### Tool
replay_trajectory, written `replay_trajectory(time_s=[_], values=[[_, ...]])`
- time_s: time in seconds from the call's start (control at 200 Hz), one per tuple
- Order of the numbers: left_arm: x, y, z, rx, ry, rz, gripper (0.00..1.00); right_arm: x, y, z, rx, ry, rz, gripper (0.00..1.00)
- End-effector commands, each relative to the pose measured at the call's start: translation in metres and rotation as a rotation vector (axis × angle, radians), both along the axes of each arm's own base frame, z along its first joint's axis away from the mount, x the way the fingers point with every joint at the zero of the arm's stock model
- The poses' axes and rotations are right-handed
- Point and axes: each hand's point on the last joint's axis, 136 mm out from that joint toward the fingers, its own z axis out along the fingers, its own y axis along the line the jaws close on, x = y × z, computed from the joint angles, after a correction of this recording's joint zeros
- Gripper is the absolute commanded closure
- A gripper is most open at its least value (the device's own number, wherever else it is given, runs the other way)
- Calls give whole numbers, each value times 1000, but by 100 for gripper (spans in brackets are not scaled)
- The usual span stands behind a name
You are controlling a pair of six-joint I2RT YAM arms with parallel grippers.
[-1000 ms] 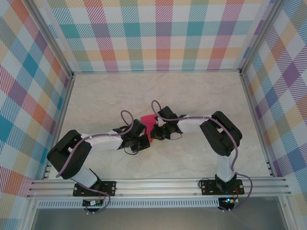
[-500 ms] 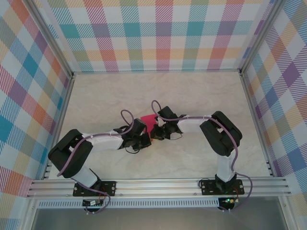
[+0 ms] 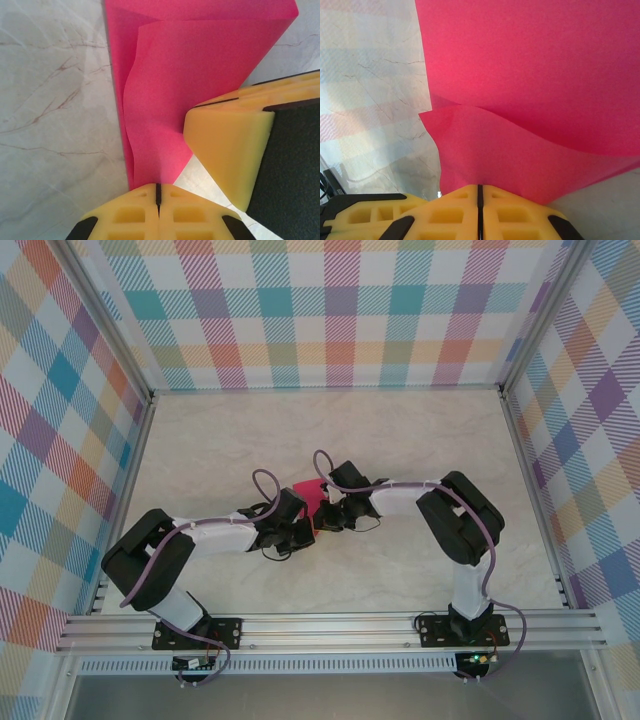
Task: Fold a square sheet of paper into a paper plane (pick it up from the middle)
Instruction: Third fold the triangle at the center of the table.
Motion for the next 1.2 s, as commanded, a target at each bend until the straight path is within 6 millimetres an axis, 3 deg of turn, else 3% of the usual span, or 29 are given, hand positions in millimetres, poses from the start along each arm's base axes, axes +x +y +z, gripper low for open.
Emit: replay_trajectory(time_s=[0.0,0.425,0.605,0.755,0.91,1.05,1.195], values=[[-35,42,-42,184,133,20,96,31,-18,-14,-55,-89,-18,90],[-36,40,-41,172,137,6,97,85,-51,-7,-62,-154,-109,89],[-30,34,-29,151,105,-6,96,97,-58,20,-60,-197,-161,88],[-16,24,3,96,10,-21,91,89,-66,46,-37,-230,-198,81],[4,16,39,60,-118,-24,73,68,-71,56,20,-207,-223,66],[22,23,48,108,-193,20,61,50,-67,56,98,-149,-217,52],[38,24,46,118,-222,57,57,39,-59,52,164,-84,-198,46]])
